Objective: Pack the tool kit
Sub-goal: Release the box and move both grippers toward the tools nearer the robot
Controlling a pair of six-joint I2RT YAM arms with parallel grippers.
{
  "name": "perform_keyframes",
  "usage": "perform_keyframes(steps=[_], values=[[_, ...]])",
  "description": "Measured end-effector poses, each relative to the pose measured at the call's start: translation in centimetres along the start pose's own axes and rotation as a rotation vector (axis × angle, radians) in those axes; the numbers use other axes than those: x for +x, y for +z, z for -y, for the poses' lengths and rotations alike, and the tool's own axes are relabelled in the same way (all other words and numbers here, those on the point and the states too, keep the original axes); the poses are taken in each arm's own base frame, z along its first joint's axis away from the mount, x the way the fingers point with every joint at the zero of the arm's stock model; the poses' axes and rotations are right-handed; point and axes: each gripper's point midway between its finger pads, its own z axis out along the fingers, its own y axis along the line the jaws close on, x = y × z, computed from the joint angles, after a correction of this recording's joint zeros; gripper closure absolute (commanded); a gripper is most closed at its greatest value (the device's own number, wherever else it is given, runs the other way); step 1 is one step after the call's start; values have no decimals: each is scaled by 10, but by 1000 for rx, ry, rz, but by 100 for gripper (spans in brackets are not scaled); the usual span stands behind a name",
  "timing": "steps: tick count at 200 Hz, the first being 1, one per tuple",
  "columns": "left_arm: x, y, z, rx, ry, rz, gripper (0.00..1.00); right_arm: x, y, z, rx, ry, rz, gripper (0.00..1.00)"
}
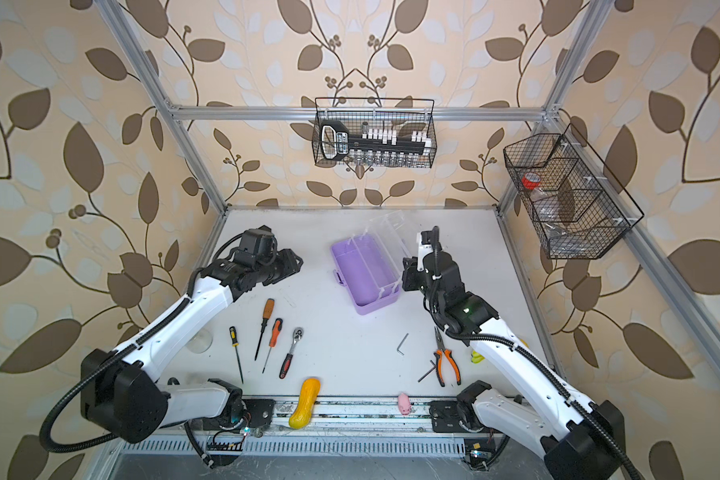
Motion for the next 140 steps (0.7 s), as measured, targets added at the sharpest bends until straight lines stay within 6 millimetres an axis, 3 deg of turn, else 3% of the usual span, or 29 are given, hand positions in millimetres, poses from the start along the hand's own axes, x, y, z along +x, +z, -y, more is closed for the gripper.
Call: perform_keyframes(steps=[26, 69, 96, 119, 140], values=[[22, -12, -47, -180, -16, -16, 42, 21, -8, -32, -72, -70, -36, 75], [55, -11, -106, -411, -21, -68, 41, 92, -7, -70, -182, -179, -162, 69], [64, -4, -124, -493, -16, -92, 47, 124, 1, -76, -208, -191, -224, 67], [68, 10, -137, -568, 5, -135, 61, 137, 11, -76, -196, -187, -257, 66], [69, 23, -148, -623, 12, -180, 60, 144, 17, -79, -200, -187, -278, 65]])
